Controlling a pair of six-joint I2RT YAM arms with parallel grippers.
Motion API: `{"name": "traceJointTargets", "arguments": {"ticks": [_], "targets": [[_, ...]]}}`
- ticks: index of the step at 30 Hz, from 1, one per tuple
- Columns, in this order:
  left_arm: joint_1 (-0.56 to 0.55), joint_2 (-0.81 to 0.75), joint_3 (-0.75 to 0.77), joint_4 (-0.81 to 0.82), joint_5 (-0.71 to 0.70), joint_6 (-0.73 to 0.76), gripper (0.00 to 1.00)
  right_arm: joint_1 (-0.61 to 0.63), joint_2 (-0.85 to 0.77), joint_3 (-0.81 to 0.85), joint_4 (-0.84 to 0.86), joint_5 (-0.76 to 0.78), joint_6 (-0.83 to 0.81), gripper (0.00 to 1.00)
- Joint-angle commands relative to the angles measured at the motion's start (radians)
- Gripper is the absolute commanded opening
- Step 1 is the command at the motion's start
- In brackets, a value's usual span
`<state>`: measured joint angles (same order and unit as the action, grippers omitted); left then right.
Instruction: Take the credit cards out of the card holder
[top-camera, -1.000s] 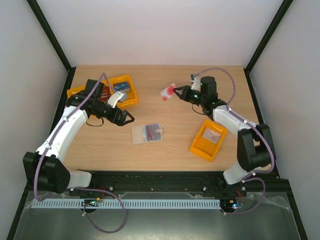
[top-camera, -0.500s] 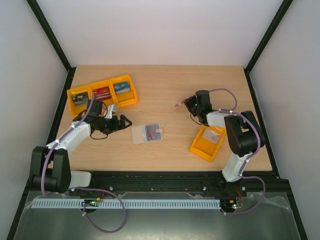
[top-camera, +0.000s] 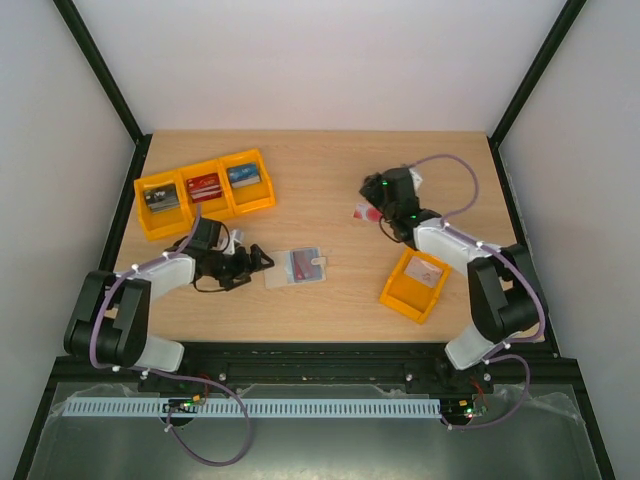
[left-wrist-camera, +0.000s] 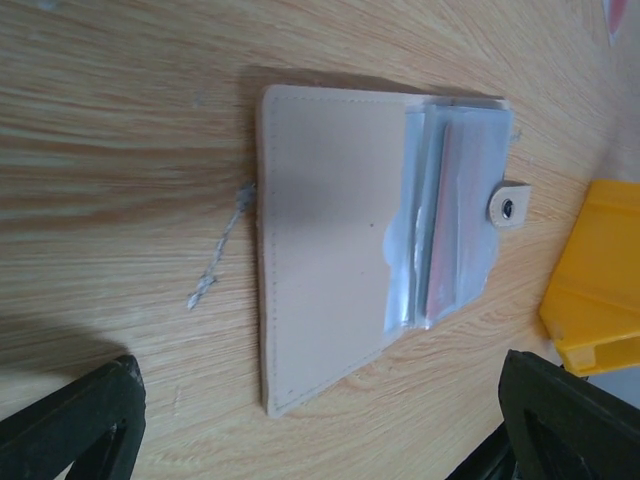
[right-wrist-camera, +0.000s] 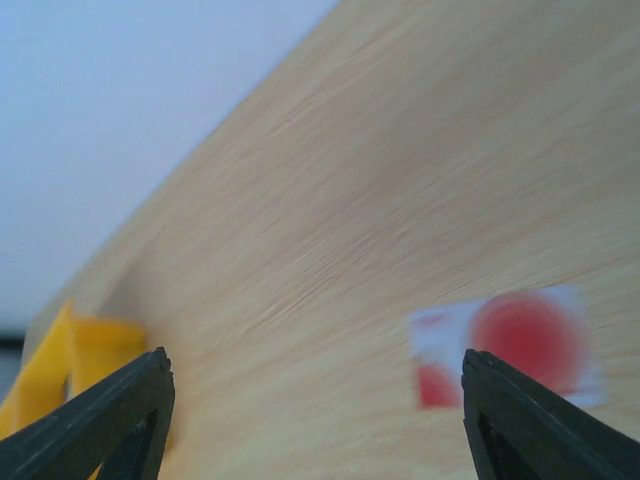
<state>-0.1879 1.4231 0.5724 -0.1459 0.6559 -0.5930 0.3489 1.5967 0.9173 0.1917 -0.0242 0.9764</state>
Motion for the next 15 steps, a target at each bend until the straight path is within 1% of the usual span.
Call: {"name": "traceJointTargets", "arguments": {"ticks": [1, 3, 6, 9, 14, 15], "targets": [[-0.013, 0.032, -0.017, 0.036, 0.0, -0.04, 0.97, 0.206, 0.004, 0.1, -0.228, 0.088, -0.258, 0.76], [-0.019, 0.039, -0.019, 0.042, 0.004, -0.045, 0.97, 0.253, 0.053, 0.116, -0.291, 0.001, -0.277, 0.75], [-0.034, 0.049, -0.019, 0.057, 0.018, -0.049, 0.97, 0.291, 0.125, 0.113, -0.332, -0.137, -0.274, 0.69], [-0.049, 0.064, -0.02, 0.079, 0.037, -0.055, 0.97, 0.328, 0.165, 0.102, -0.354, -0.212, -0.293, 0.66], [-0.075, 0.097, -0.019, 0.115, 0.05, -0.058, 0.95, 0.354, 0.239, 0.074, -0.318, -0.328, -0.298, 0.56], [-0.08, 0.1, -0.019, 0.122, 0.056, -0.056, 0.94, 0.356, 0.249, 0.07, -0.307, -0.341, -0.291, 0.55]]}}
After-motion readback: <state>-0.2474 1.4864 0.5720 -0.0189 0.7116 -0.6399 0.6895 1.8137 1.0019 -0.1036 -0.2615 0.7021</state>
